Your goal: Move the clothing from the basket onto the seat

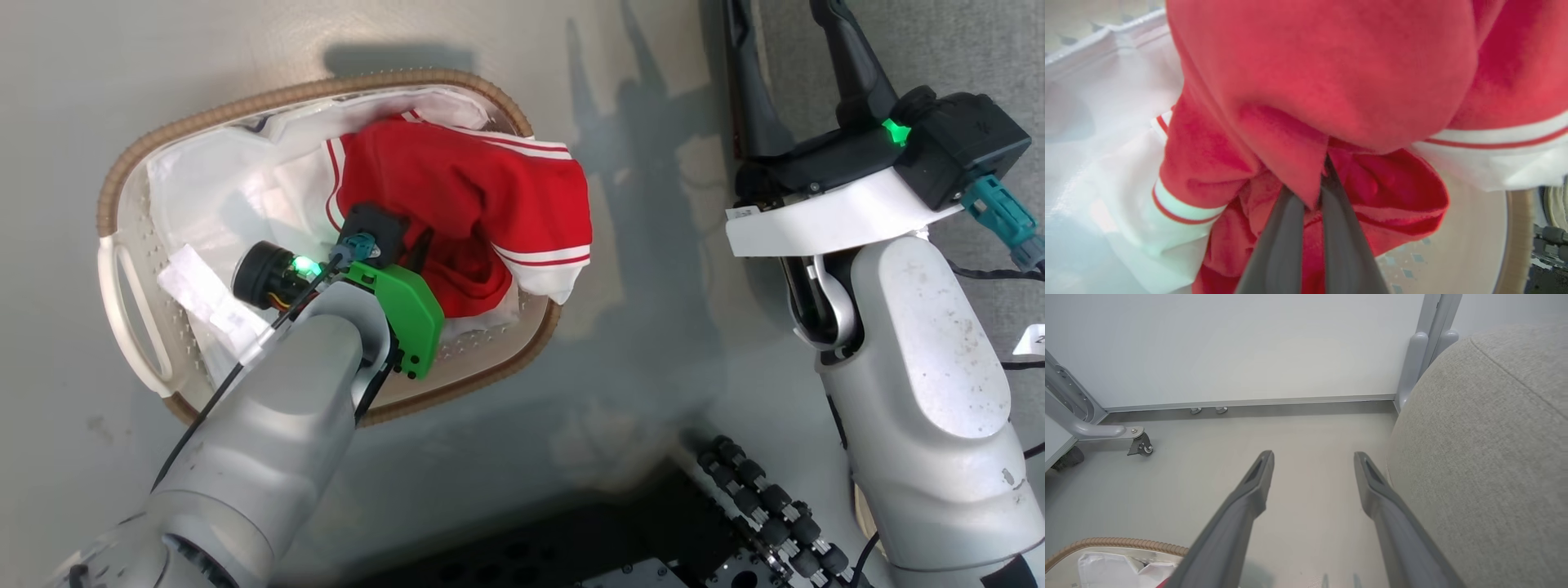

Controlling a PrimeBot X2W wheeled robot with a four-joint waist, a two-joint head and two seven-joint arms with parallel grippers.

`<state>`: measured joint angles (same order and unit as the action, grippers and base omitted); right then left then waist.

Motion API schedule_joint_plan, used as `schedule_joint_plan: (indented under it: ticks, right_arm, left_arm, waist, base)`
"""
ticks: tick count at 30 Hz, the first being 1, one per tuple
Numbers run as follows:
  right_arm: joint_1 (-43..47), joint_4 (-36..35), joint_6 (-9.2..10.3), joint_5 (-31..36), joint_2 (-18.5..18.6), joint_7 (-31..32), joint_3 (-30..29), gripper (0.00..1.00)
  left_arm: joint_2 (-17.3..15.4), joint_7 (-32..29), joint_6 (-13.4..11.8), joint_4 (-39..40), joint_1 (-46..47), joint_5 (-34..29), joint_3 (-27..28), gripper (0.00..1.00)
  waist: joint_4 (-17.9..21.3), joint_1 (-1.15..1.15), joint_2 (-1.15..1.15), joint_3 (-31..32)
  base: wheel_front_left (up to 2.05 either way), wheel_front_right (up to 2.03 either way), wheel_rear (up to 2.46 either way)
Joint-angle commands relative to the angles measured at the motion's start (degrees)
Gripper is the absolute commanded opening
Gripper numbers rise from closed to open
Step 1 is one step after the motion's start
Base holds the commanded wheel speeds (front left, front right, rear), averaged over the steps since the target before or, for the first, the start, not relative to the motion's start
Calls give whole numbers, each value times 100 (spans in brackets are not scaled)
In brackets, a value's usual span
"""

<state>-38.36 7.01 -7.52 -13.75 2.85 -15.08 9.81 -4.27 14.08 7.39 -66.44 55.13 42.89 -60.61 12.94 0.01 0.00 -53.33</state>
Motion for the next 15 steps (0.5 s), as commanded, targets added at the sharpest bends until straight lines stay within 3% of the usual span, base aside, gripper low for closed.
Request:
schedule_joint_plan:
  ticks: [1, 7, 15]
  right_arm:
    - [-44, 40, 6, -24, 18, -12, 2, 100]
    - [172, 187, 6, 16, 18, -12, 26, 100]
    - [488, 455, 7, 62, 22, -12, 73, 100]
  left_arm:
    - [-21, 52, 15, 8, -52, 81, -4, 0]
    - [-122, 119, 4, 190, -209, 72, 162, 0]
    - [-237, 113, -349, 990, -937, -520, 1043, 0]
  waist:
    - [3, -1, 0, 176]
    - [-60, -1, 0, 724]
    - [-212, -1, 0, 1666]
  base:
    - [0, 0, 0]
    - [0, 0, 0]
    - [0, 0, 0]
